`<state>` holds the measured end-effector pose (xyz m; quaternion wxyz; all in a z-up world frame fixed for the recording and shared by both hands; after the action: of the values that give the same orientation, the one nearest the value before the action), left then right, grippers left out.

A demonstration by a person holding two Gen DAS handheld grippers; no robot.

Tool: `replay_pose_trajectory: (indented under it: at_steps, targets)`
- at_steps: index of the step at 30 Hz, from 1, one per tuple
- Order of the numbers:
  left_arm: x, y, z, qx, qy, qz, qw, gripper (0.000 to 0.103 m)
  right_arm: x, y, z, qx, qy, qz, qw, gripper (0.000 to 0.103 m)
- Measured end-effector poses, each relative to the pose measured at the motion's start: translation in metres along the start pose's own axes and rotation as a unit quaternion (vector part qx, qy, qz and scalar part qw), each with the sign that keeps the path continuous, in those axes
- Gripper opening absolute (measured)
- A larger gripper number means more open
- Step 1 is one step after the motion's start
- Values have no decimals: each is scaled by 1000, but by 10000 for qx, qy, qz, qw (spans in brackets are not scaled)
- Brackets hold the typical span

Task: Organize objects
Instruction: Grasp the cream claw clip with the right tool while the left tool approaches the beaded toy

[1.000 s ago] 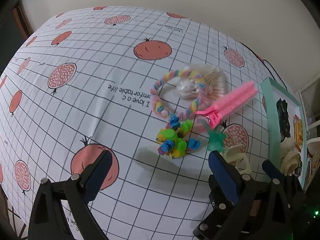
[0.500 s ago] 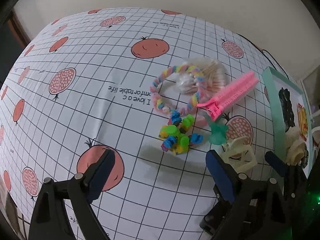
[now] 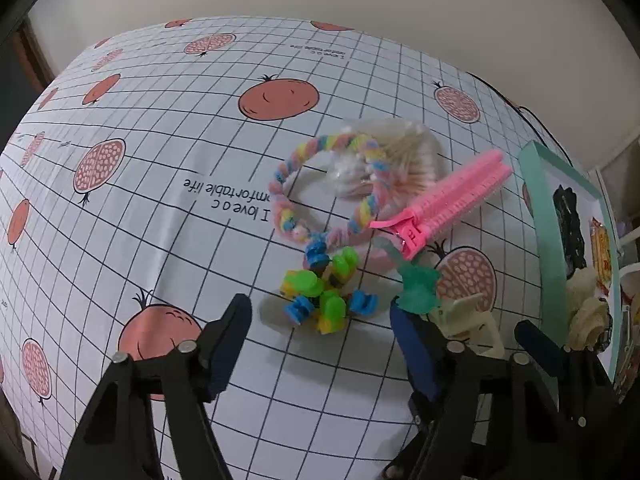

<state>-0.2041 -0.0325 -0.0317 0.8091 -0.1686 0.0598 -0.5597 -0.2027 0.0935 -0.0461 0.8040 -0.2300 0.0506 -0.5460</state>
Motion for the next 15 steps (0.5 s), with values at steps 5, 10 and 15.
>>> replay_pose_trajectory:
  at_steps: [5,10,15]
  targets:
    - [6,-2,1,-29,71,223,9997,57,2,-1,1,-40,-15,33,10000,85]
    - [8,-3,2,-19,117,326,9994,49,3,-3,3,-116,-68,3,9999,74]
    - [8,-2,4,-17,95,342,9994,42,2,-5,4,-151,-93,-33,9998,60]
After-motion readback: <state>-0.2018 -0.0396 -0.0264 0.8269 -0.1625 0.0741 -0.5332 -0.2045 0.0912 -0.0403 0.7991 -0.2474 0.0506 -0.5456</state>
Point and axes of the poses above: each gripper's, at about its wrist camera, not at the fingertips, and z roughly against the way its jaws point, x to its left, y to its underside, the point moved 6 cm from there along -z, roughly the way its jaws point, and after that the axes turned 12 degrees about -y, right-handed, at the moved point
